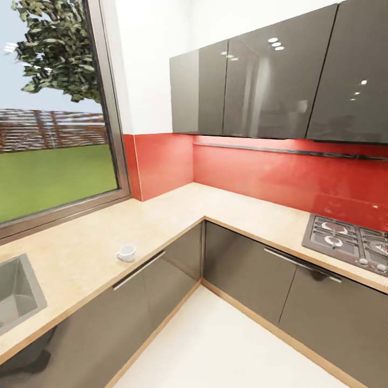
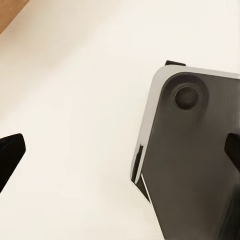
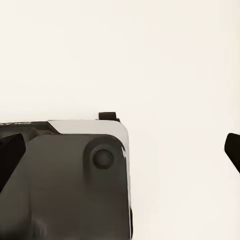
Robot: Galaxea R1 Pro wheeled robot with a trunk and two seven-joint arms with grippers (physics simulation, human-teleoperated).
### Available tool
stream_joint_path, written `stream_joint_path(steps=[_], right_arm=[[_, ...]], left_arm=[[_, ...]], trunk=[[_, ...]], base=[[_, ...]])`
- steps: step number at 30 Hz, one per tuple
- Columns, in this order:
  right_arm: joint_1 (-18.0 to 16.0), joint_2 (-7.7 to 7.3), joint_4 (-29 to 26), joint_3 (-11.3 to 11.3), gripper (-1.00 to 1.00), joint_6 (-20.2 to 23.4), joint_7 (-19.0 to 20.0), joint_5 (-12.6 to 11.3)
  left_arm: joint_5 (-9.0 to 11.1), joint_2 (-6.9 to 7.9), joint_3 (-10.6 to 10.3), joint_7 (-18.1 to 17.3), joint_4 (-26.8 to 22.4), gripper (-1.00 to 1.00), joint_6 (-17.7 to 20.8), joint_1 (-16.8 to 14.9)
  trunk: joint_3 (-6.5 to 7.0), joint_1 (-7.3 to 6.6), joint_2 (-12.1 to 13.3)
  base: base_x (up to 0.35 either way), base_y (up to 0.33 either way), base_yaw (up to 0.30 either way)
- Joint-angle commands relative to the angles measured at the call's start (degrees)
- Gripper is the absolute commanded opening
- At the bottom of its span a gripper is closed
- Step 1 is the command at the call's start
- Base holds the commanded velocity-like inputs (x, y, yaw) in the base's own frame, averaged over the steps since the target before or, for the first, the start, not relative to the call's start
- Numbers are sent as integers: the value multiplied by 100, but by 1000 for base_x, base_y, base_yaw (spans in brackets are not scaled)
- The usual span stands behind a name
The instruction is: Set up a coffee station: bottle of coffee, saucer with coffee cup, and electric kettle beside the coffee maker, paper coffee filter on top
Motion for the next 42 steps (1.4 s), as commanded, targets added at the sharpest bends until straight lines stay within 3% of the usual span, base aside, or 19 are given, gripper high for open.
stream_joint_path(steps=[1,7,18,35,42], right_arm=[[-3,-1,9,-48,100,-20,-13,60],[-3,-2,9,-48,100,-20,-20,60],[-3,1,9,-48,100,-20,-22,60],[-3,17,18,-48,100,-20,-22,60],[-3,18,18,-48,100,-20,-22,60]], left_arm=[[-36,-3,27,18,8,100,-27,-2],[-36,-7,34,18,8,100,-38,-2],[-27,-7,39,18,8,100,-48,-2],[-27,-7,53,18,0,100,-48,-2],[-19,-6,53,18,-1,100,-48,-2]], trunk=[[-2,3,-3],[-2,3,-3],[-2,3,-3],[-2,3,-3],[-2,3,-3]], base=[[148,-292,0],[148,-292,55],[118,-296,261],[-181,-266,277],[-74,-59,279]])
